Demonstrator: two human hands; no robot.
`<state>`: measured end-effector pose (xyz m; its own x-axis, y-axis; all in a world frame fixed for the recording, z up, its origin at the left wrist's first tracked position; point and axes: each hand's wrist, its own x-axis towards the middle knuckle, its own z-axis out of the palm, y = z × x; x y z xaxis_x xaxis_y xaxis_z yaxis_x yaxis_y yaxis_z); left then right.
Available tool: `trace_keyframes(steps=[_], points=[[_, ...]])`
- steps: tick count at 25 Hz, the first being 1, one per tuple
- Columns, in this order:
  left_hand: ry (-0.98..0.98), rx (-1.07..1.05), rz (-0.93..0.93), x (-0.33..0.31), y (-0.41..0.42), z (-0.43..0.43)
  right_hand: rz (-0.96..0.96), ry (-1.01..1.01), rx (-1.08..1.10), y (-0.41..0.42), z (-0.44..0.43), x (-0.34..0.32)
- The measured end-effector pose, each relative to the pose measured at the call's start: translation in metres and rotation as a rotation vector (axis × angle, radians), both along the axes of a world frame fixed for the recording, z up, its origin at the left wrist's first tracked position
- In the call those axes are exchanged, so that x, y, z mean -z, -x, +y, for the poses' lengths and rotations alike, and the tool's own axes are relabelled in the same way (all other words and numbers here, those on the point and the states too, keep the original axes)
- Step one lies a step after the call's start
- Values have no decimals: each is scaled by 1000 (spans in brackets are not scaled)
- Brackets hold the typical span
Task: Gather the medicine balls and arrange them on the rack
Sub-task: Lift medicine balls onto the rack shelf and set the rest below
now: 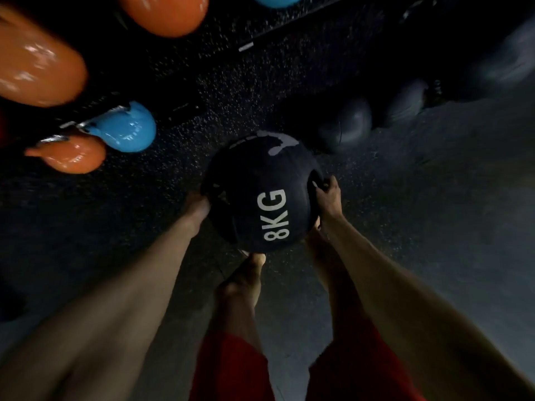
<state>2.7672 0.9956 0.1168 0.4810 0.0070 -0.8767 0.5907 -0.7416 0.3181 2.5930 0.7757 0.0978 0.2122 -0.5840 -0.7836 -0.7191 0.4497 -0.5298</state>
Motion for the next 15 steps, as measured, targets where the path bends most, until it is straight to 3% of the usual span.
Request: trace_keyframes(steps=[4, 7, 9, 12, 15], points=[[269, -238, -129, -136, 11, 39, -69, 84, -13, -5, 47, -120], [347, -223, -221, -209, 4, 61, -95, 162, -51, -20, 65, -190], [371, -229, -206, -245, 1, 75, -144, 242, -108, -33, 71, -227], [490, -411, -392, -289, 9, 93, -243, 350, -201, -44, 80, -272], [518, -374, -587, -325, 12, 110, -369, 440, -297, -61, 83, -315]])
